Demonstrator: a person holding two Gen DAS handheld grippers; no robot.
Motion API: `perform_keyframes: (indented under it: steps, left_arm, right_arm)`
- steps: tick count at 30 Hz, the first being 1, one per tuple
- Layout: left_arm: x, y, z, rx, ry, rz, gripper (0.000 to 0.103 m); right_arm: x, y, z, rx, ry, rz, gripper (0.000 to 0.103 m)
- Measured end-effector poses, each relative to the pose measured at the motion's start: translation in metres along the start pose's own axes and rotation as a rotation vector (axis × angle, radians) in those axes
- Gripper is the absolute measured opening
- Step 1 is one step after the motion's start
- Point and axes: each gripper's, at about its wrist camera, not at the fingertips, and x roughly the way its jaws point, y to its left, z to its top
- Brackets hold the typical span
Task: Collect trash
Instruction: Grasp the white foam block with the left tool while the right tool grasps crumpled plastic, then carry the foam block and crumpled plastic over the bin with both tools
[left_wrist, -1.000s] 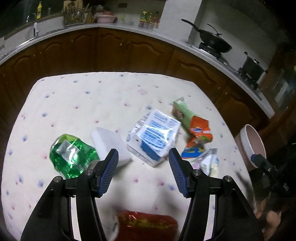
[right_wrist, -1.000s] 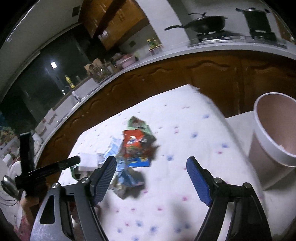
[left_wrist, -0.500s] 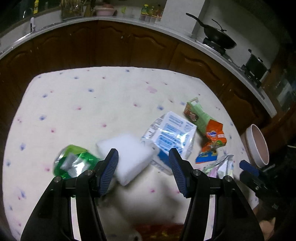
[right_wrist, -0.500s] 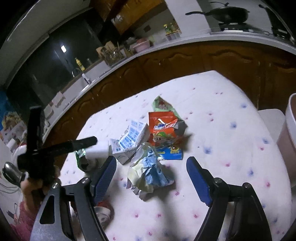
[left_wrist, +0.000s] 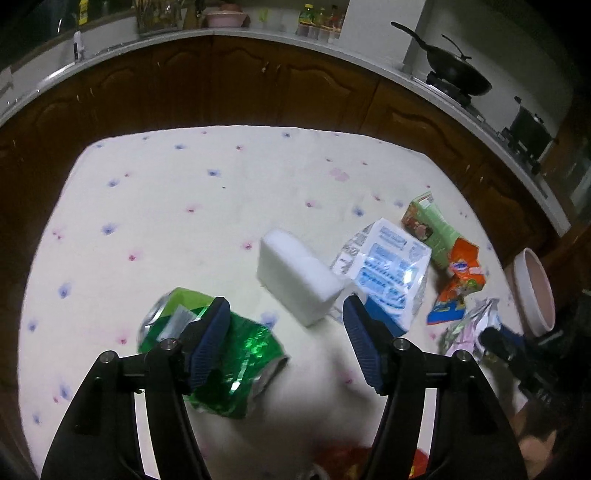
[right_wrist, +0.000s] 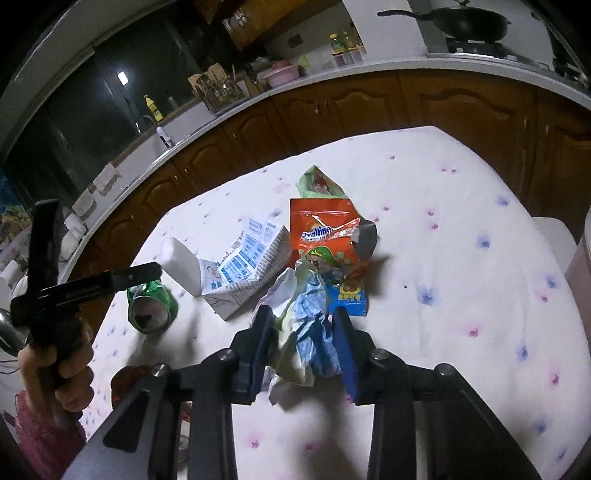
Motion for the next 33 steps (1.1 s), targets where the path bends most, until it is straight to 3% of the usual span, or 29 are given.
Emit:
perform_keyframes:
  steps: [3,7,9,10,11,15,23,28,33]
  left_arm:
    - [-0.002,-0.009,0.004,-0.002,-0.022,-0.004,0.069]
    - [0.009,-0.017,0.009,0.000,-0.021,0.094,0.068]
    - [0.022,-0.015,0.010,-0.022,0.010,0.103,0.055]
    - [0.029,-0.013,0.011,-0.036,0.032,0.093,0.037]
    - [0.034,-0.011,0.012,-0.047,0.045,0.056,0.031]
    - [0.027,-0.016,0.012,-0.041,0.016,0.057,0.024]
    - [-0.024,-0.046,0.006,-0.006,-0.078,-0.055,0.024]
    - [-0.047,-0.096,0.001,0.082,-0.112,-0.138,0.024]
    - [-0.049,-0.157,-0.013,0.200,-0.114,-0.167,0.024]
  right_arm:
    - [-0.007,-0.002,0.000,0.007,-0.009,0.013,0.034]
    - [-0.017,-0.005,0.000,0.015,-0.026,0.011,0.034]
    - [-0.022,-0.009,0.000,0.024,-0.034,0.013,0.034]
    - [-0.024,-0.010,0.000,0.026,-0.036,0.013,0.034]
    - [-0.025,-0.011,0.000,0.027,-0.038,0.013,0.034]
    - [-0.034,-0.016,0.000,0.037,-0.051,0.010,0.034]
    - [-0.068,-0.030,0.001,0.066,-0.118,0.013,0.034]
    - [-0.096,-0.051,0.002,0.099,-0.169,-0.017,0.034]
    - [-0.128,-0.081,-0.001,0.146,-0.218,-0.067,0.034]
